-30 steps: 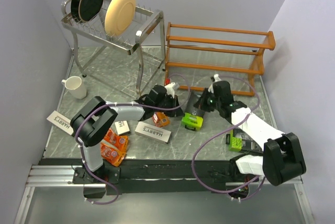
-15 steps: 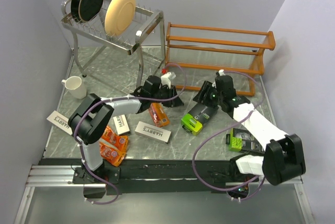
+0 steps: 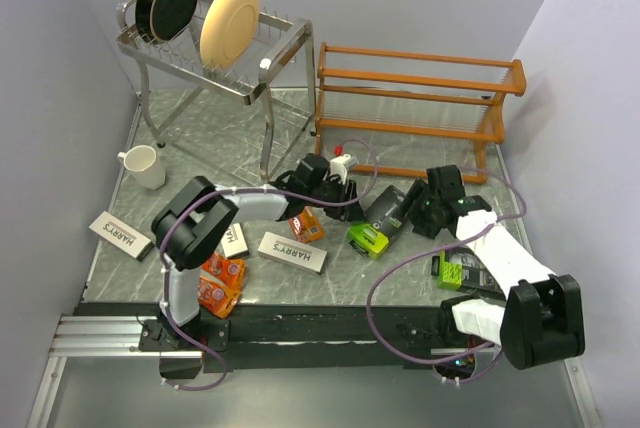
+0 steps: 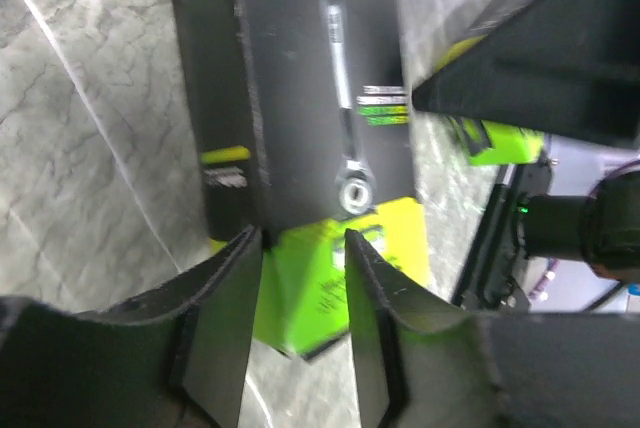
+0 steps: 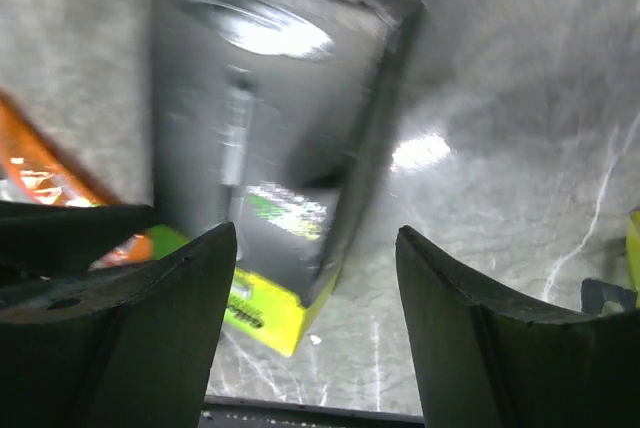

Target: Place and organize the shaving razors onto the shelf

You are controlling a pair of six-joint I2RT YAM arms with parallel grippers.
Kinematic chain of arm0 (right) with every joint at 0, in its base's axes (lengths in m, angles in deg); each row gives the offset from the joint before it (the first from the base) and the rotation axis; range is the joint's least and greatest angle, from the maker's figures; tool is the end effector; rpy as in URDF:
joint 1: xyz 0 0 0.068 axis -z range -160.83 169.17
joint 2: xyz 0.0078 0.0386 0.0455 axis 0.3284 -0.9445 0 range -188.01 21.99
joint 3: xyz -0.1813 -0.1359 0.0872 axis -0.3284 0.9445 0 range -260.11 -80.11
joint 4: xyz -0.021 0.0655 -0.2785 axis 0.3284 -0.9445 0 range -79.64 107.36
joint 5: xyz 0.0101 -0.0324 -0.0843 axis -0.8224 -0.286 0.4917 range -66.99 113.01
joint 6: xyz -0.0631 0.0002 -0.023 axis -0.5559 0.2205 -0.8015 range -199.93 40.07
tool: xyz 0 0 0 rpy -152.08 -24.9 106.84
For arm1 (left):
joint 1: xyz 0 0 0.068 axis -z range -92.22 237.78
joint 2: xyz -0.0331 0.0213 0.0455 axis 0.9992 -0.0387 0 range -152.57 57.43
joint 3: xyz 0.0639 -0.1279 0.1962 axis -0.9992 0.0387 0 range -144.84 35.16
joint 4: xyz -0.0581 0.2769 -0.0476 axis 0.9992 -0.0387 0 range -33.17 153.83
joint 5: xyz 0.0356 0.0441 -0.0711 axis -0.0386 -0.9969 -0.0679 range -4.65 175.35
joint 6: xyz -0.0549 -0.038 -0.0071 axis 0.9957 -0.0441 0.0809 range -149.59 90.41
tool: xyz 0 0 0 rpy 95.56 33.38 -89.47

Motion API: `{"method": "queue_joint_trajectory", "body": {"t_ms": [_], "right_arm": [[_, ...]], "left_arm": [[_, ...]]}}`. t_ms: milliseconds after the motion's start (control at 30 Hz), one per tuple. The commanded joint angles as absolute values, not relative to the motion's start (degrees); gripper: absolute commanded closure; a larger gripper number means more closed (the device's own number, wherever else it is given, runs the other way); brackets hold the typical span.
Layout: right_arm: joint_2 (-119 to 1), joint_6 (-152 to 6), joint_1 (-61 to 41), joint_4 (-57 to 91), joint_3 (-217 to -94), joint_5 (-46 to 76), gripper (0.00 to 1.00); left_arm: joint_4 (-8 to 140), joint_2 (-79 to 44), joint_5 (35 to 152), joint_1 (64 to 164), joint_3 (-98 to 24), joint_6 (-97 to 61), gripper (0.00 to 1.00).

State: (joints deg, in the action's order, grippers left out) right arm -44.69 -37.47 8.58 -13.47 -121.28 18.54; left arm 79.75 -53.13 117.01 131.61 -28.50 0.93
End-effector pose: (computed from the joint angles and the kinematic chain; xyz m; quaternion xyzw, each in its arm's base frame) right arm 0.2644 0.0536 0.1584 0.2517 0.9228 0.1626 0.2423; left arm 0.2936 -0.3208 0.1123 0.2304 0.8161 -0.4755 0.2341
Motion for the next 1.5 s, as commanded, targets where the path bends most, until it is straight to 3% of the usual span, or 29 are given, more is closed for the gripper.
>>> {"method": "queue_joint_trajectory", "body": {"t_ms": [0, 200, 233, 333, 833, 1467], "right_arm": [[-47.8, -32.6, 10.3, -5.5, -115.1, 12.3, 0.29], [-52.5, -34.0, 10.3, 8.0, -110.8, 5.6, 0.58], [-52.9, -34.7, 10.2, 9.0, -110.4, 4.6, 0.76], [-52.3, -36.3, 9.3, 11.0, -110.3, 3.2, 1.0], [-40.1, -45.2, 2.9, 12.3, -117.1, 3.8, 1.0], [-64.8, -44.6, 1.6, 23.9, -135.0, 3.0, 1.0]], "left_arm": [[78.1, -57.1, 116.6, 132.1, -31.4, -0.8, 0.59], [80.6, -59.9, 119.2, 132.5, -30.6, -1.2, 0.8], [80.9, -60.0, 119.6, 132.7, -30.5, -1.1, 0.83], [82.9, -59.5, 120.8, 133.7, -29.7, -1.1, 0.99], [83.2, -47.9, 119.9, 135.5, -29.4, -0.9, 0.99], [80.4, -55.2, 111.6, 128.9, -41.2, -3.6, 0.99]]}}
